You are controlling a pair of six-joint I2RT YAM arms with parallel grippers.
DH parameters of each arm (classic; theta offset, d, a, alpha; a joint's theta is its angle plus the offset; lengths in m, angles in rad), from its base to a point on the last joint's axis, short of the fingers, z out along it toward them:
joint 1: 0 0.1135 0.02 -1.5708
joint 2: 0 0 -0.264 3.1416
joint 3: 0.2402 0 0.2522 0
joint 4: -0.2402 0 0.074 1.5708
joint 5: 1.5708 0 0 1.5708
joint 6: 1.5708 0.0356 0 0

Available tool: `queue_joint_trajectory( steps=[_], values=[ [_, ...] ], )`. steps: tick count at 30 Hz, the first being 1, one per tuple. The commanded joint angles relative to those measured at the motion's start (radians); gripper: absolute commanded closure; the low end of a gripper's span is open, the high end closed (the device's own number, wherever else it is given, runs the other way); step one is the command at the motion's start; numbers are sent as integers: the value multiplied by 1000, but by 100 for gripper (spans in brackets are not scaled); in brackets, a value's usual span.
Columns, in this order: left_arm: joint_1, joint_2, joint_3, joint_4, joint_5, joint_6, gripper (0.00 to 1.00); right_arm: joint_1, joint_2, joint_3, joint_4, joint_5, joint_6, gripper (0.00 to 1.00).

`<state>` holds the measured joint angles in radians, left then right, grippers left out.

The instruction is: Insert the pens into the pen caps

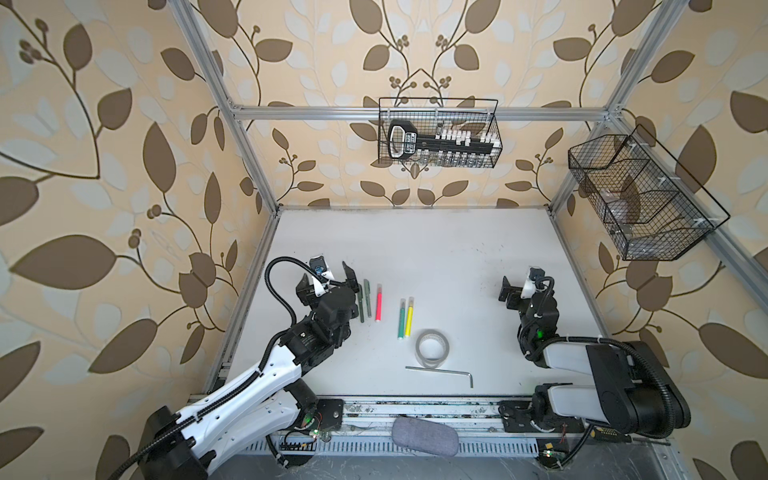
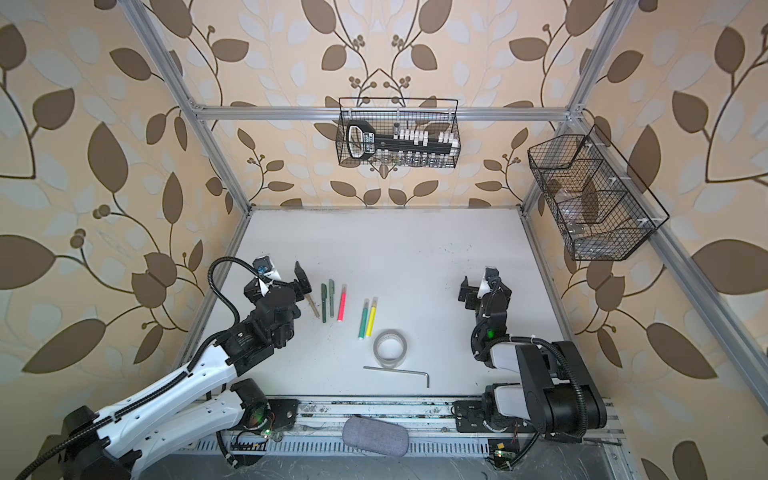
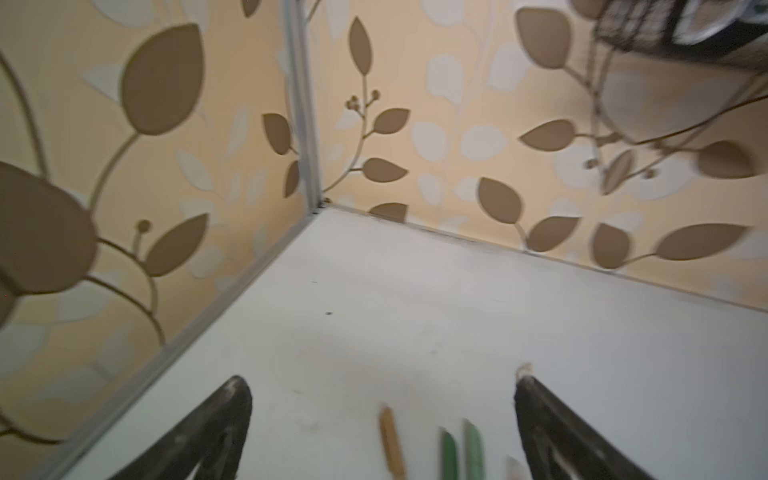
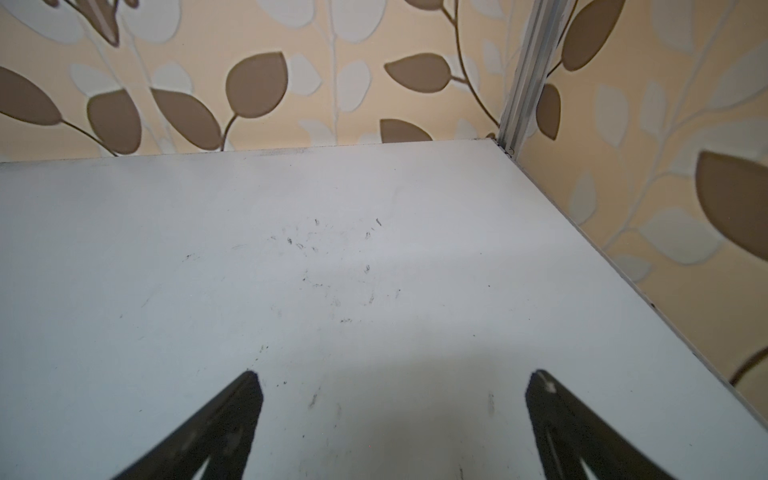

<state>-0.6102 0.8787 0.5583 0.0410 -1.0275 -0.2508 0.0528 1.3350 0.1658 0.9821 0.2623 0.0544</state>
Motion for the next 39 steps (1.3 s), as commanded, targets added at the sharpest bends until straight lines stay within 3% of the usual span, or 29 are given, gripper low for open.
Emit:
queue_joint_trajectory(
  steps=[1, 6, 8, 12, 15, 16, 19, 21, 24, 39],
  values=[
    [161, 107, -66, 147, -47, 154, 1, -5, 5, 6, 36, -34, -25, 0],
    [293, 307, -240, 573, 62, 299, 1, -5, 5, 7, 37, -35, -23, 0],
    [299, 337, -252, 637, 76, 300, 1, -5, 6, 7, 38, -35, -25, 0],
    [390, 383, -321, 805, 330, 239, 1, -6, 6, 7, 38, -35, -25, 0],
    [432, 452, -320, 874, 332, 225, 1, -5, 6, 7, 38, -35, -24, 0],
    [459, 474, -321, 897, 383, 212, 1, -5, 6, 6, 38, -35, -23, 0],
    [511, 568, -260, 855, 529, 199, 1, -5, 6, 7, 37, -35, -25, 0],
    [516, 653, -233, 891, 538, 215, 1, -5, 6, 7, 38, -35, -25, 0],
    [534, 628, -214, 807, 564, 191, 1, -6, 6, 8, 38, -35, -24, 0],
    [540, 634, -212, 810, 571, 191, 1, -6, 6, 8, 38, -35, -25, 0]
  ],
)
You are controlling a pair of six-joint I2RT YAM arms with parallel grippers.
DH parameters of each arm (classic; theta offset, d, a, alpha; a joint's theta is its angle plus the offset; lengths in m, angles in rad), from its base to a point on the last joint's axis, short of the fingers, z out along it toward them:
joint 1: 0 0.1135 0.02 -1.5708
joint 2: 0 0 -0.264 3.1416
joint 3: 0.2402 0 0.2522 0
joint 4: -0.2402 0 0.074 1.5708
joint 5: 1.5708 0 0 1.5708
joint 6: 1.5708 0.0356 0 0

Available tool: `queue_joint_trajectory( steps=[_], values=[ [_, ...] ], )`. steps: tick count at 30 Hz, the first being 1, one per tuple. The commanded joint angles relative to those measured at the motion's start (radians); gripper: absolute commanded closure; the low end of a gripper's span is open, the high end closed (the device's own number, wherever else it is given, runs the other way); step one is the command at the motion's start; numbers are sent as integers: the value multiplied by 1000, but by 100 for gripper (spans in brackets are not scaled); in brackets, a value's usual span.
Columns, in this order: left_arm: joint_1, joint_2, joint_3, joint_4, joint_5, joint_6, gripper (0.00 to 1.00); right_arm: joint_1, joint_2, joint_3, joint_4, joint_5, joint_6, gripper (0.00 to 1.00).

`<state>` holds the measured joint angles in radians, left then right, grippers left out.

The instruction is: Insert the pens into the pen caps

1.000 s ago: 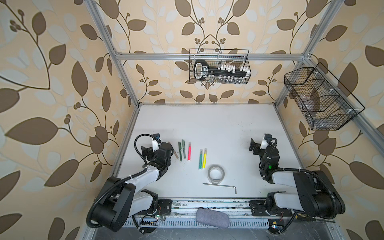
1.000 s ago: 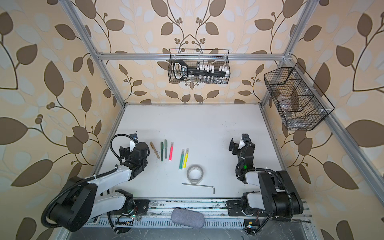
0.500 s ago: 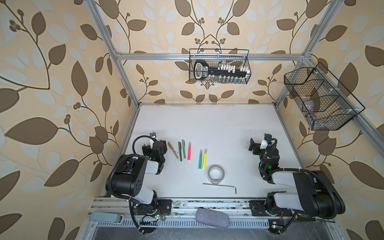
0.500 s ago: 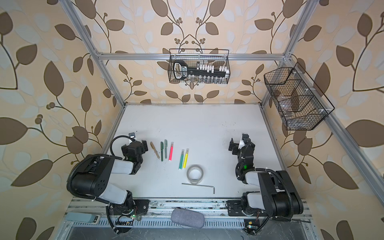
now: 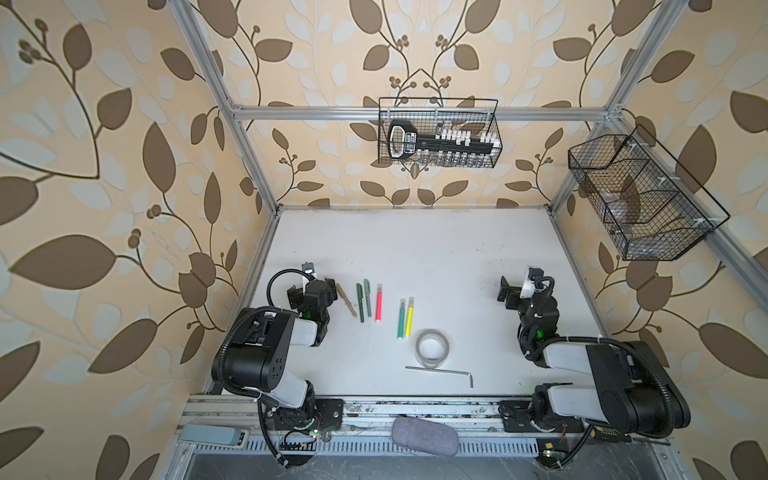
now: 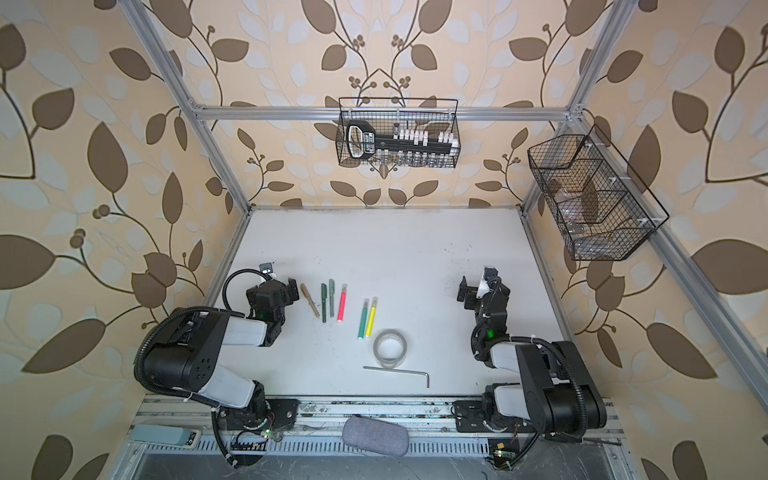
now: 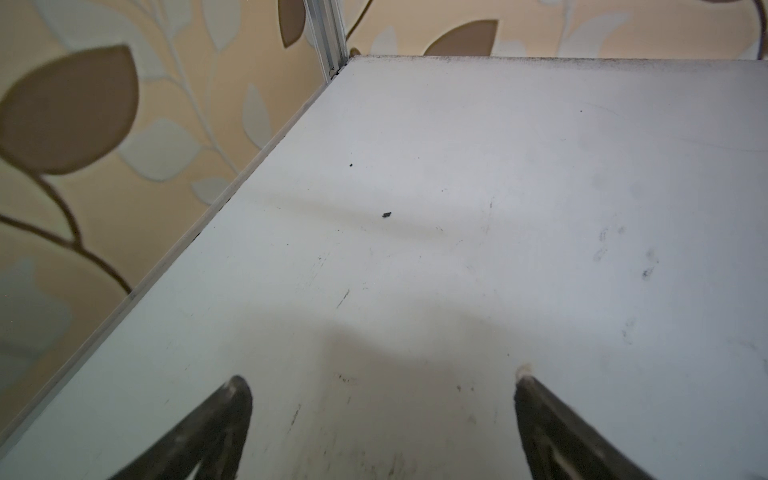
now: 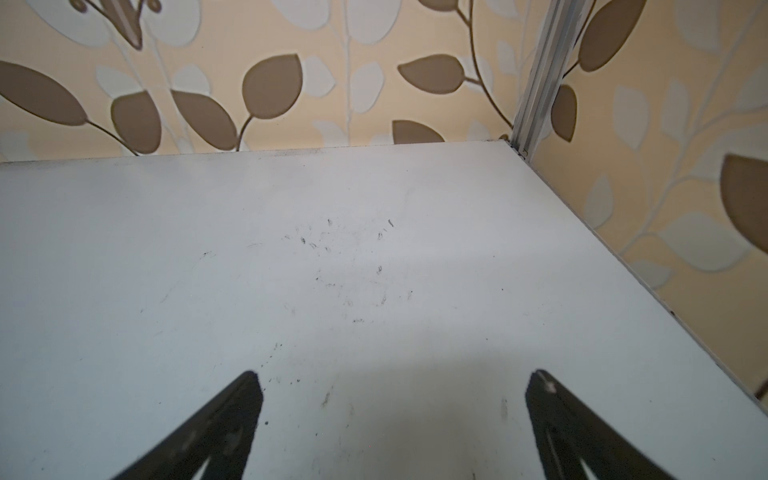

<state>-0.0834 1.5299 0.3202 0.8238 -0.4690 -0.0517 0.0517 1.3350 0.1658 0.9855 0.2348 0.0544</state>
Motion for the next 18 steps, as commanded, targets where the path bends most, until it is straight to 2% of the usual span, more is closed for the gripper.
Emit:
queue_joint_trajectory(
  steps=[1, 4, 7, 8, 18],
  values=[
    [13, -18, 24, 27, 13, -8, 1, -5, 5, 7, 35, -8, -25, 0],
    [12, -26, 11, 44, 10, -4, 1, -4, 6, 8, 34, -8, -25, 0],
    [9, -54, -56, 134, 137, 44, 1, -4, 6, 7, 34, -8, -25, 0],
    [10, -50, -53, 133, 138, 45, 1, -5, 7, 7, 35, -8, -25, 0],
    [11, -26, 24, 19, 16, -8, 1, -5, 6, 7, 35, -8, -25, 0]
  ],
)
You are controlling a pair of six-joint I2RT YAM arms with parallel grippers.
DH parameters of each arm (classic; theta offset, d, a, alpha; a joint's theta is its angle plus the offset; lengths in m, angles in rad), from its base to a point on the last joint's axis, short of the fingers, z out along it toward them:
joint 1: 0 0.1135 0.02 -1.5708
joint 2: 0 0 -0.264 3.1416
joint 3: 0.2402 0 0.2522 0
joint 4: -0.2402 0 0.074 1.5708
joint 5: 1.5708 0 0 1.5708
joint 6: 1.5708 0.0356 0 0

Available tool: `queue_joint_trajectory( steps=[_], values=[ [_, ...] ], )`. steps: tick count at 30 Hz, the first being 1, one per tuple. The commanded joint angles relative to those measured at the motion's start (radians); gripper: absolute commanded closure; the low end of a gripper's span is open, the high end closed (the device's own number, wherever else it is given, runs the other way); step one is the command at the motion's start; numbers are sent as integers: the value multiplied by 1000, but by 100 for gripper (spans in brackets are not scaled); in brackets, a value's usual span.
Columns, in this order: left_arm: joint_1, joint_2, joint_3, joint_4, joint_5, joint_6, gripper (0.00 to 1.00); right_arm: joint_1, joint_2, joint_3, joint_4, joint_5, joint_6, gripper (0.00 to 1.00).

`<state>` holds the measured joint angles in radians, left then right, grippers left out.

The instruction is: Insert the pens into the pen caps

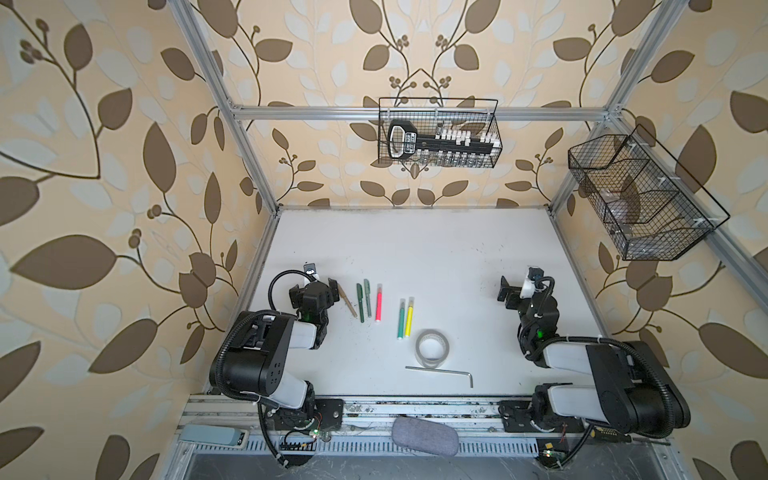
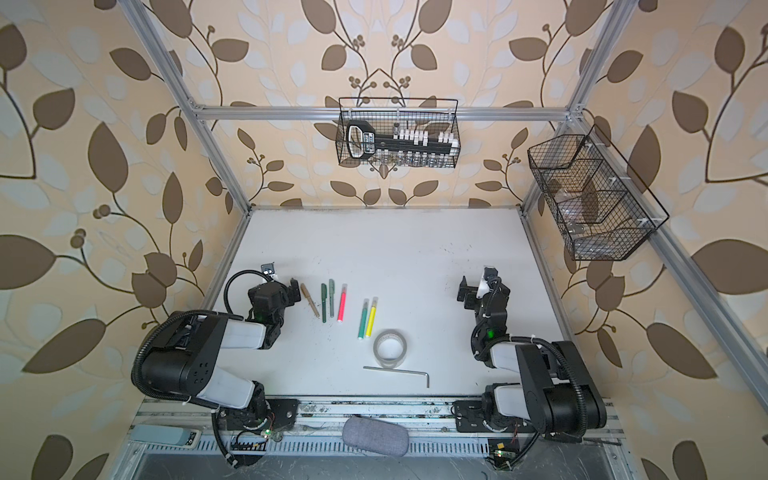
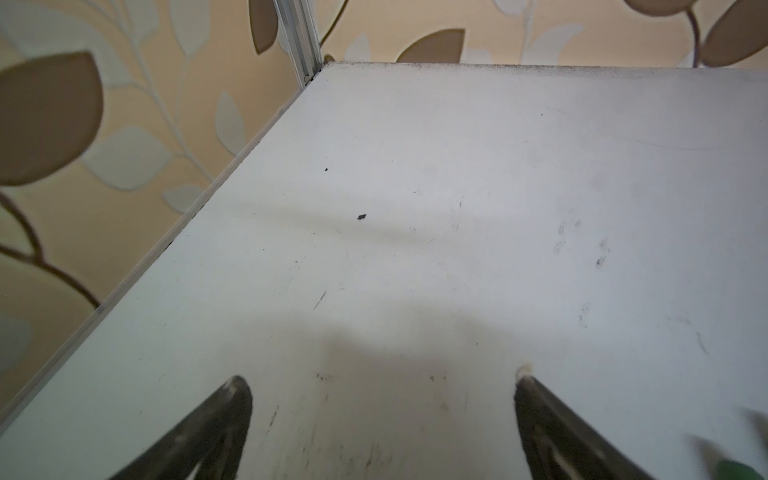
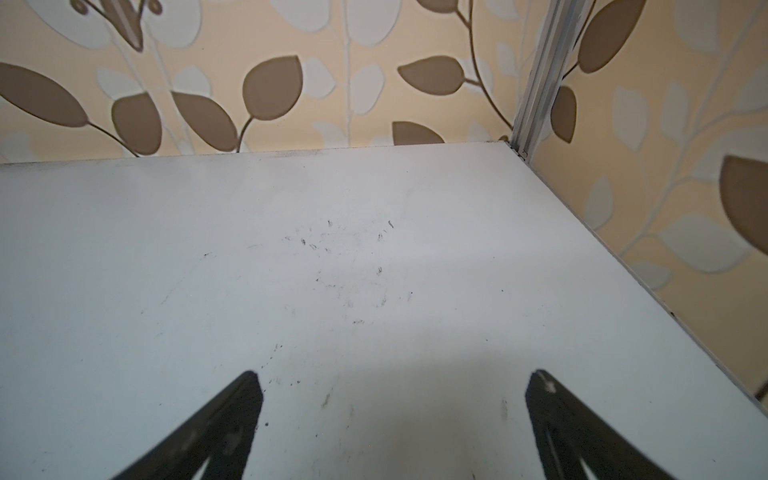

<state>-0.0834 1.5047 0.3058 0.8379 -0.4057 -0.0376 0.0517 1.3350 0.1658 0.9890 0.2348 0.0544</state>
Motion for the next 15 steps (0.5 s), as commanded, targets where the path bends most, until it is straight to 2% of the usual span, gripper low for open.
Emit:
queue_joint_trajectory(
  steps=[1, 5, 7, 8, 9, 11, 15],
  values=[
    [13, 1, 40, 3, -47, -24, 1, -4, 6, 7, 30, -8, -23, 0],
    [13, -9, 16, 37, -32, -14, 1, -4, 6, 7, 31, -8, -24, 0],
    [16, -41, -96, 206, 114, 36, 1, -5, 6, 7, 31, -8, -25, 0],
    [16, -40, -123, 264, 120, 38, 1, -5, 6, 7, 31, -8, -25, 0],
    [16, -23, -125, 284, 76, 26, 1, -4, 6, 8, 31, -8, -24, 0],
    [16, -11, -89, 240, 15, 8, 1, -5, 6, 7, 31, -8, -25, 0],
    [15, -6, 29, 12, -59, -31, 1, -4, 6, 6, 31, -8, -25, 0]
  ],
)
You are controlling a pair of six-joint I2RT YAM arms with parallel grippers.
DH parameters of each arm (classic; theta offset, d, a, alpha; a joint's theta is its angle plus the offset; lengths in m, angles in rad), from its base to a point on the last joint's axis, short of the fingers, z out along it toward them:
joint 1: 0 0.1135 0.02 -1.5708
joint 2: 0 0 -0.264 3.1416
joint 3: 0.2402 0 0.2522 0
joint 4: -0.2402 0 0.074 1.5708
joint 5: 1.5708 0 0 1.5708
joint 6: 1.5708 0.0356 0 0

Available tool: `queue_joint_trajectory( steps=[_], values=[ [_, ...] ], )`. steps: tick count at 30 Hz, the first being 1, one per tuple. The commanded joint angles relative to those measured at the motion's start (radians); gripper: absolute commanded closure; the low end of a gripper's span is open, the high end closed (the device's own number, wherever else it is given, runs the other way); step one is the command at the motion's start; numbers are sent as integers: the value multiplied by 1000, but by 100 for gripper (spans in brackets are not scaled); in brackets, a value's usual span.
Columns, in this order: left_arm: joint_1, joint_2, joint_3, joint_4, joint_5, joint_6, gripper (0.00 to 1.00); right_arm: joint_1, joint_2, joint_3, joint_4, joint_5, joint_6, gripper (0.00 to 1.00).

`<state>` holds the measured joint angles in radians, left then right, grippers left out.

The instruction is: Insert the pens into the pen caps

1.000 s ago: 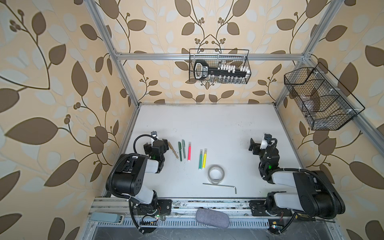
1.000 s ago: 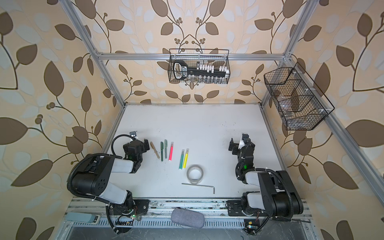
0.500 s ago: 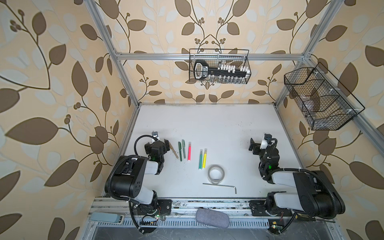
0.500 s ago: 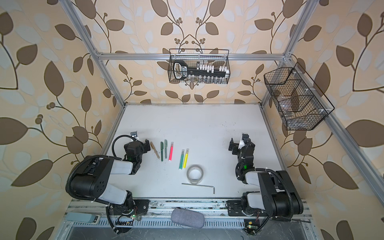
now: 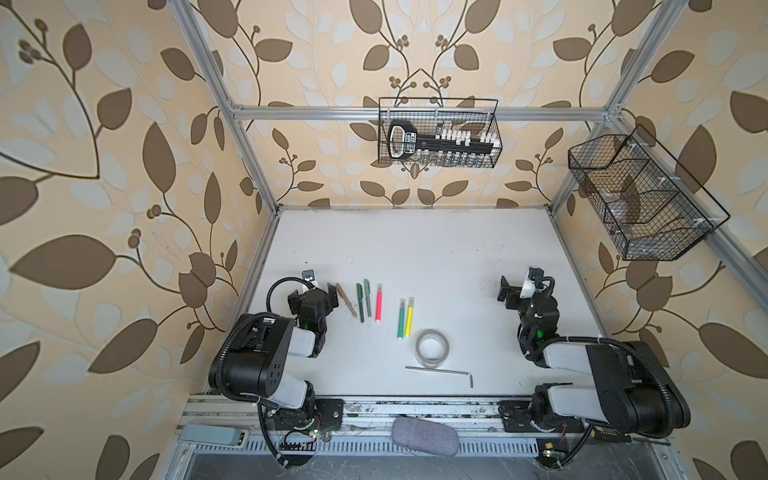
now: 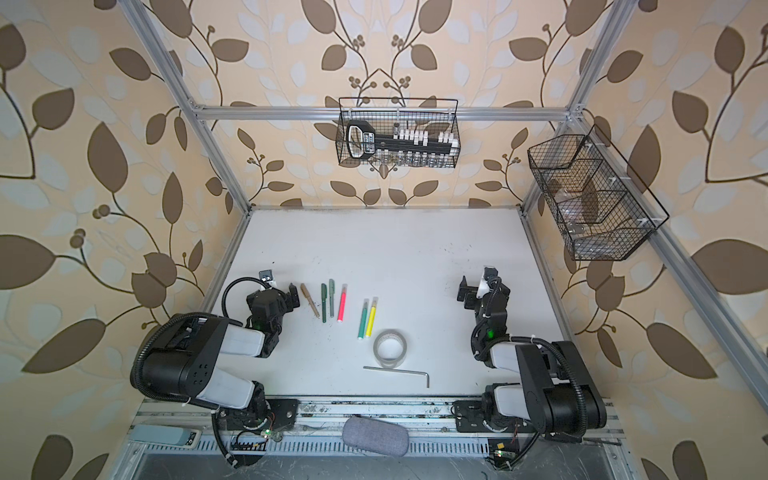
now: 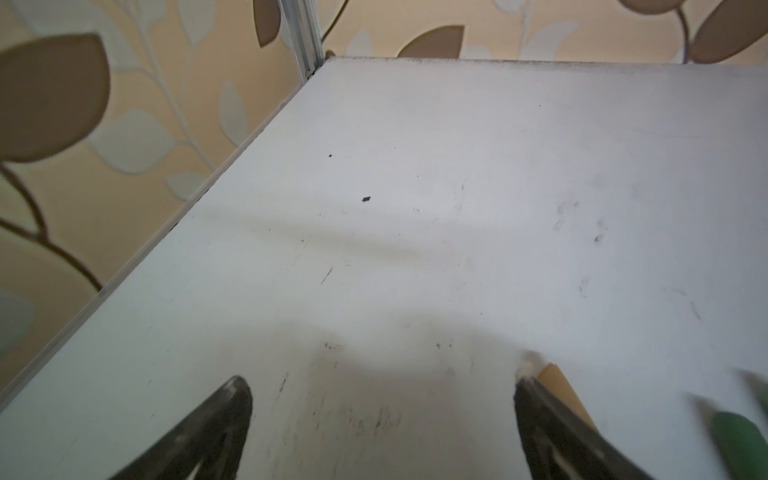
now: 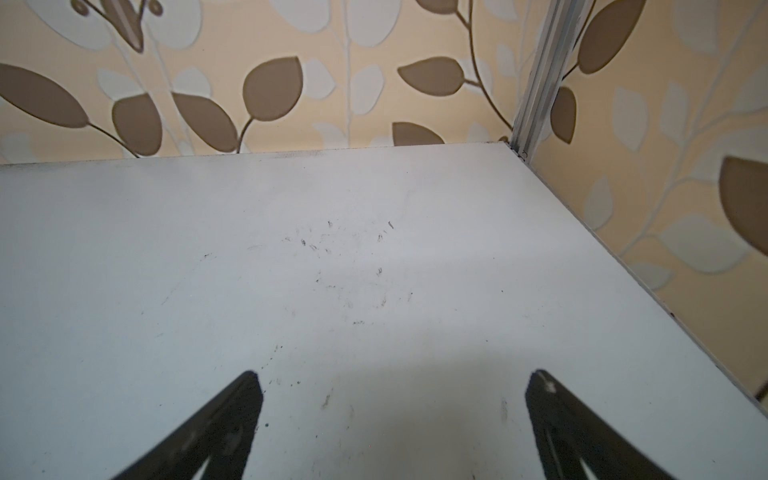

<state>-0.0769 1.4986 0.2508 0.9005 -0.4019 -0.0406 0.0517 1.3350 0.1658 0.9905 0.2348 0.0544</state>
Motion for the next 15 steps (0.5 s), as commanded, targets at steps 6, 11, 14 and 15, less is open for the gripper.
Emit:
queue_joint_trajectory(
  steps=[6, 11, 14, 15],
  values=[
    [11, 8, 100, -66, -60, -28, 1, -5, 6, 8, 30, -8, -24, 0],
    [11, 6, 100, -71, -61, -30, 1, -4, 6, 7, 29, -8, -25, 0],
    [11, 5, 99, -71, -61, -30, 1, -5, 6, 7, 30, -8, -24, 0],
    [11, 6, 99, -71, -61, -30, 1, -4, 5, 7, 29, -8, -25, 0]
  ],
)
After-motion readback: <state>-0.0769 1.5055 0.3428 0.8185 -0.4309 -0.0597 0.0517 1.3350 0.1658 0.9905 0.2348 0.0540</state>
